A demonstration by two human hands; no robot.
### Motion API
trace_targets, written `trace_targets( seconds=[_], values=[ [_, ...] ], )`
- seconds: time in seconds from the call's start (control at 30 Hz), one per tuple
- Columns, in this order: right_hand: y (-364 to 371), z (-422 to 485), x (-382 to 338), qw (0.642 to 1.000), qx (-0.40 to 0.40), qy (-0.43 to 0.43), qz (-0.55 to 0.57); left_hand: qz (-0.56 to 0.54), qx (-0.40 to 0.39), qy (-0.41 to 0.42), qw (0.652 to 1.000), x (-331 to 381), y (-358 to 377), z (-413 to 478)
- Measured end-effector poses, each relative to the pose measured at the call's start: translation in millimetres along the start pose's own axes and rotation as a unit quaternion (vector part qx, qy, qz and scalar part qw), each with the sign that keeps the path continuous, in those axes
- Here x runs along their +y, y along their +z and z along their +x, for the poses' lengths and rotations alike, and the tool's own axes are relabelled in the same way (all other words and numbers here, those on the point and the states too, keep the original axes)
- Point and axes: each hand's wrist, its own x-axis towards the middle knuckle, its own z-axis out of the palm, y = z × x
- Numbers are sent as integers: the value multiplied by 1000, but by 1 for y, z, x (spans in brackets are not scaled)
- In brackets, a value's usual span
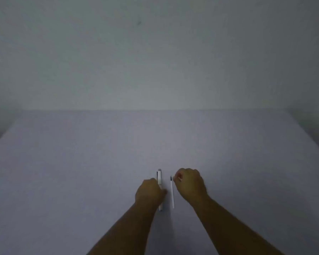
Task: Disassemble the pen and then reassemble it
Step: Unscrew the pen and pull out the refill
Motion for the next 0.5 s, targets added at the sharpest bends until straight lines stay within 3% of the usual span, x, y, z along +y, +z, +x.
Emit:
trace_targets(
  seconds=[0.3,0.5],
  values=[
    [23,4,-3,992,-63,55,100,-73,-4,-53,996,-5,10,-2],
    [18,15,-15,953,-62,148,256,-115,30,24,993,5,4,-5]
  ],
)
